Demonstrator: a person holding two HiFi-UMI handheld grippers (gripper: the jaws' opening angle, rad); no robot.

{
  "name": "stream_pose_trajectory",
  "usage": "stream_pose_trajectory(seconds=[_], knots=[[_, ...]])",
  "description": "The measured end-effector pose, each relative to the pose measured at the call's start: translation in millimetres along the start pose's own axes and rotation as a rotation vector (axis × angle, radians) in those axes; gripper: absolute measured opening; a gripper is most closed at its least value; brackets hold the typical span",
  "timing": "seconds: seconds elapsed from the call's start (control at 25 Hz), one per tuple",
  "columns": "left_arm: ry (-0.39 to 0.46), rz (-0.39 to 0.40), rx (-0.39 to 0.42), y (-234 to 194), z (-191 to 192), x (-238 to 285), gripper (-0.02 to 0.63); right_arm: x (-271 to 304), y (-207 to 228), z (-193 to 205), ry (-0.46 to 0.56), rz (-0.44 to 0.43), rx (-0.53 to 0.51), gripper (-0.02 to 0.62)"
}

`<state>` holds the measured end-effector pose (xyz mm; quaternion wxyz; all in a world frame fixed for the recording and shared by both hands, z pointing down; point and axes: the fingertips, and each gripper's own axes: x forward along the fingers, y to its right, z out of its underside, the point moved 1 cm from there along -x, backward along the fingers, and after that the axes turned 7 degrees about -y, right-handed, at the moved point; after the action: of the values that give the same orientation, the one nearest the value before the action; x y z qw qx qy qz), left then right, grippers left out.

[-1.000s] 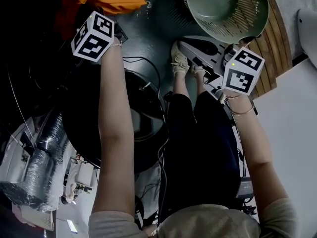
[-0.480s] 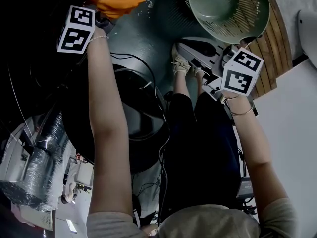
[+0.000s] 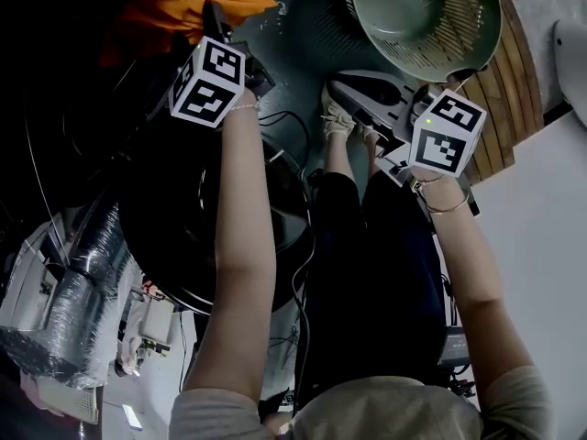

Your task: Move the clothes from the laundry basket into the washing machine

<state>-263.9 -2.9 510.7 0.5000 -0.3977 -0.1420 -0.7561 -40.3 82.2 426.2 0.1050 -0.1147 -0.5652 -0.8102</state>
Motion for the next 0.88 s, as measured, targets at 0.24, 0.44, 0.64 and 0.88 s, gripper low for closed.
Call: stream_pose_trajectory(seconds=[0.24,0.44,0.64,0.88], knots=[[-0.149,0.004,-0.073,-2.7,47.4,38.2,0.368,-4.7,7.1,-1.1,0.002,0.005,0.015,0.021],[-0.16,-0.055,-0.019,-8.6,36.6,50.3,0.288,-5.5,10.9,4.4,-0.019,0.016,0.016,0.021],[-0.088,-0.052,0.103,-7.0,9.8,37.9,0.072,-7.0,9.8,5.3,-0.013,0.017,0.021,0.023],[0.15,-0.076,0.186,-21.5,-80.9,21.8,0.067,-6.9,2.5,-1.0,0.0,0.001,0.008,0.021]])
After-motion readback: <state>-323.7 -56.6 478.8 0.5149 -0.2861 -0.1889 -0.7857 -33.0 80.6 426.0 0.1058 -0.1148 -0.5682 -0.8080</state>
